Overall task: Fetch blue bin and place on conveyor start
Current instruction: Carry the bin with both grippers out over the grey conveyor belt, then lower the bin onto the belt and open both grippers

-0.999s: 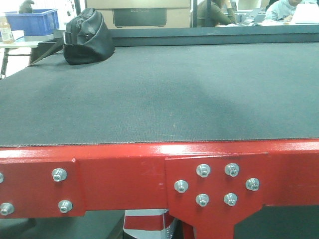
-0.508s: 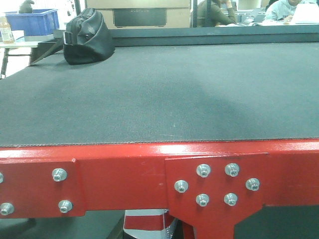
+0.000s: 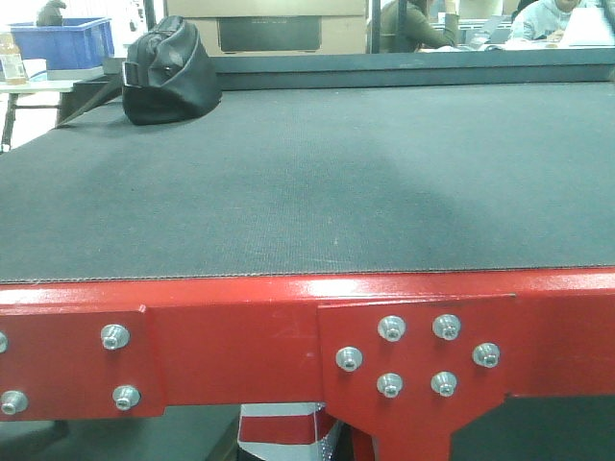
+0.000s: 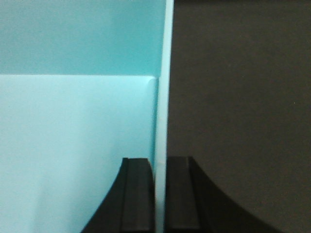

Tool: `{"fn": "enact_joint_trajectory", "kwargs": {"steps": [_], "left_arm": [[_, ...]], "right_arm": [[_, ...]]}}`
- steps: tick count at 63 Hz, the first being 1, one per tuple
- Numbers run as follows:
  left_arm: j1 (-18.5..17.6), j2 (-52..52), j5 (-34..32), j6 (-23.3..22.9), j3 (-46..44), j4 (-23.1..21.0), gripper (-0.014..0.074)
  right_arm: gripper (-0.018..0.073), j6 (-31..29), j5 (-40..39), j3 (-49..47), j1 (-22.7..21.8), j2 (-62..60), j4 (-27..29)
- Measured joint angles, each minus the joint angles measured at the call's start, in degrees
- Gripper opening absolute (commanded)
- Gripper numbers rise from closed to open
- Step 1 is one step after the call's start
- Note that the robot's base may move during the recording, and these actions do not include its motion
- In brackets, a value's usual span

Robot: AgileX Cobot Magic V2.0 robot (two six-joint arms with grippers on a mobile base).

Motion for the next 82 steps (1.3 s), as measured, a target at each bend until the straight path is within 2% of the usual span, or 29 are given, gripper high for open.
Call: {"fn": "enact_joint_trajectory", "kwargs": {"steps": [10, 21, 26, 43, 71, 74, 77, 82], "left_arm": [[2.46, 3.08, -2.56, -0.11, 4.07, -1.67, -0.0111], [7.00, 5.00, -12.39, -0.19, 13.50, -8.00, -0.0111], [8.60, 5.40, -16.72, -0.19, 18.09, -9.48, -0.0111], [9.77, 6.40, -28.14, -0.19, 29.86, -9.09, -0.0111], [10.03, 13.87, -33.33, -0.19, 31.09, -8.56, -0.0104], [10.03, 13.96, -33.72, -0.19, 31.09, -8.56, -0.0060], [10.03, 13.96, -34.13, -0.19, 31.09, -8.56, 0.0005], [10.03, 13.96, -34.97, -0.19, 31.09, -8.44, 0.0185]], "right_arm": [[-0.0165, 0.73, -3.03, 1.28, -0.97, 3.92, -0.57], [-0.0165, 2.19, -7.60, 6.06, -2.18, 7.93, -0.82], [-0.0165, 2.55, -11.30, 8.45, -2.50, 9.36, -0.54], [-0.0165, 2.88, -19.46, 14.97, -3.54, 15.69, -0.04], [-0.0164, 3.33, -21.20, 17.38, -4.54, 21.74, 0.57], [-0.0132, 3.61, -21.36, 17.38, -4.70, 21.78, 0.57], [-0.0058, 4.04, -21.59, 17.38, -4.95, 21.78, 0.69], [0.0153, 5.78, -21.89, 17.38, -5.55, 21.78, 1.12]]}}
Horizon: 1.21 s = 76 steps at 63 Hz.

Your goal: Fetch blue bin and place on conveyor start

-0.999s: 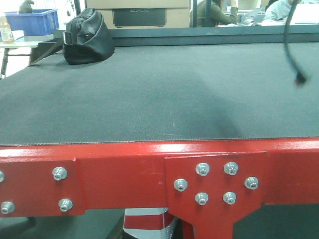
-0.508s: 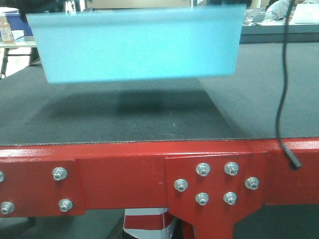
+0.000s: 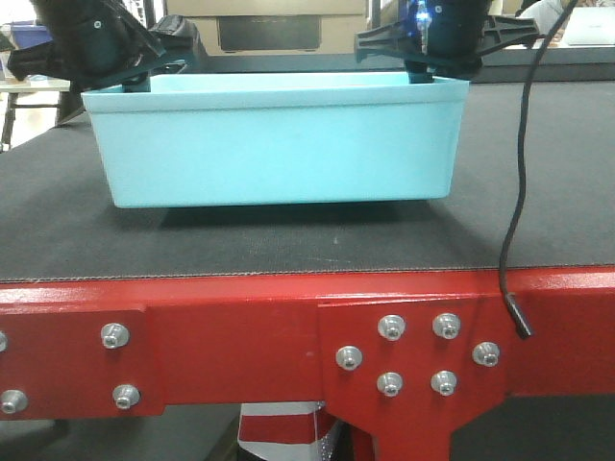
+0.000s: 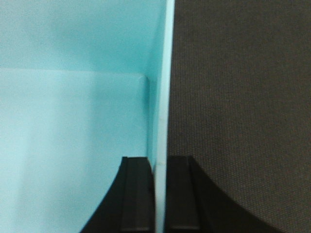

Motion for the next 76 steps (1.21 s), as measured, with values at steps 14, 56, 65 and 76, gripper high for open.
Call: {"fn": "enact_joint_trajectory", "kwargs": {"steps": [14, 56, 65, 76], "left_arm": [[-0.83, 0.00, -3.44, 0.00, 0.00, -1.73, 0.0371], [-1.17, -5.48, 8.05, 0.69, -7.94, 1.89, -0.0111], [-1.17, -9.82, 10.90, 11.78, -8.05, -5.35, -0.0111], [-1.17, -13.26, 11.80, 26.58, -4.61, -20.72, -0.0111]], "right_arm": [[0.0328, 1.95, -0.12, 0.00, -0.37, 0.00, 3.94], [-0.0060, -1.10, 0.33, 0.00, -0.72, -9.18, 1.78], [-0.0166, -7.17, 1.82, 0.00, -0.28, -12.92, 2.87], [-0.0166, -18.19, -1.38, 4.76, -0.18, -16.52, 9.12]]}}
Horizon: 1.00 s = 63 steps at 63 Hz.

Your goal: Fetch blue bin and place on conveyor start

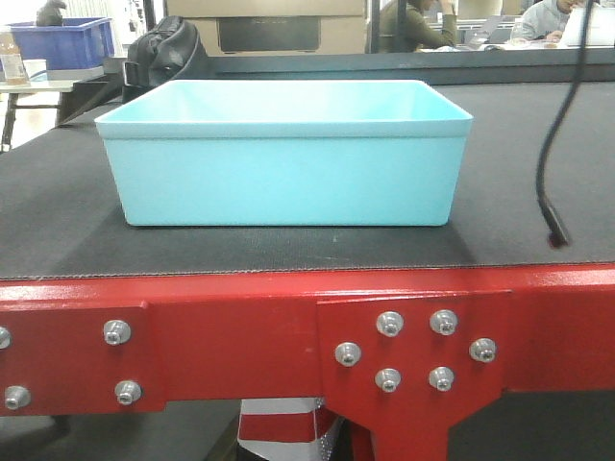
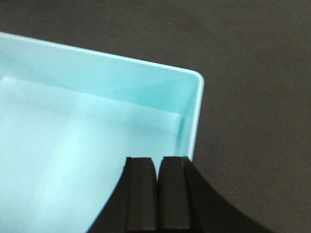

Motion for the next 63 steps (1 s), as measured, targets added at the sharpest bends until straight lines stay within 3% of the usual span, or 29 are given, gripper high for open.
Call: {"fn": "enact_joint_trajectory", "kwargs": {"steps": [9, 17, 39, 54, 63], "left_arm": [[-0.11, -3.21, -5.21, 8.52, 7.81, -13.10, -0.0111], [-0.11, -7.43, -12.42, 11.84, 15.89, -19.04, -0.0111], [-3.41, -27.16, -32.58, 12.65, 37.29, -20.59, -0.0111], [-5.13, -43.31, -34.99, 12.80, 48.57, -20.84, -0.0111], [-5.20, -55.13, -35.24, 12.84, 53.63, -19.64, -0.0111]], "right_arm": [[-0.0166, -4.53, -9.03, 8.04, 0.13, -4.96, 2.54], [-0.0166, -5.03, -17.50, 16.85, 0.13, -11.51, 2.69], [-0.0166, -5.41, -32.07, 40.91, 0.13, -32.00, 2.80], [-0.0166, -5.41, -32.61, 51.72, 0.13, -46.39, 2.80], [-0.0166, -5.41, -28.03, 54.47, 0.13, -55.05, 2.80]]}}
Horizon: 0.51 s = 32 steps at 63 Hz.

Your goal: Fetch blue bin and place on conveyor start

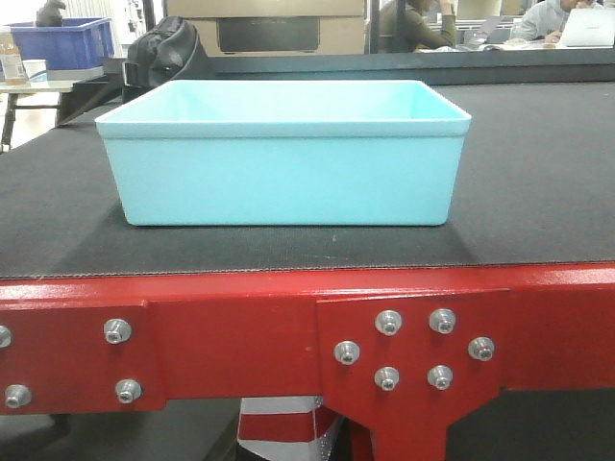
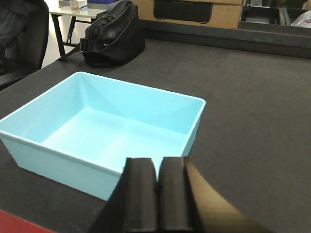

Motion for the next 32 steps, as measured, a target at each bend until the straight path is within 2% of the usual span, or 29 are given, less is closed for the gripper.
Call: {"fn": "enact_joint_trajectory", "kwargs": {"steps": [4, 10, 16, 25, 32], "left_arm": [[0.00, -4.68, -0.33, 0.00, 1.99, 0.87, -0.0111], [2.56, -10.63, -1.62, 0.10, 5.30, 2.53, -0.0111], [7.96, -14.48, -2.51, 0.10, 9.00, 2.87, -0.0111], [17.06, -18.60, -2.64, 0.14, 12.08, 2.87, -0.0111], [22.85, -20.78, -0.96, 0.14, 12.69, 2.61, -0.0111]], "right_arm": [[-0.0166, 0.00, 3.88, 0.18, 0.00, -2.71, 0.00], [-0.0166, 1.93, 9.49, 0.16, 0.00, -5.22, 0.00], [-0.0166, 7.29, 10.24, 0.30, -0.89, -5.47, -0.59], [-0.0166, 8.98, 4.55, 0.34, -3.75, -5.47, -5.41], [-0.0166, 9.39, 2.75, 0.34, -7.47, -5.52, -6.46]]}}
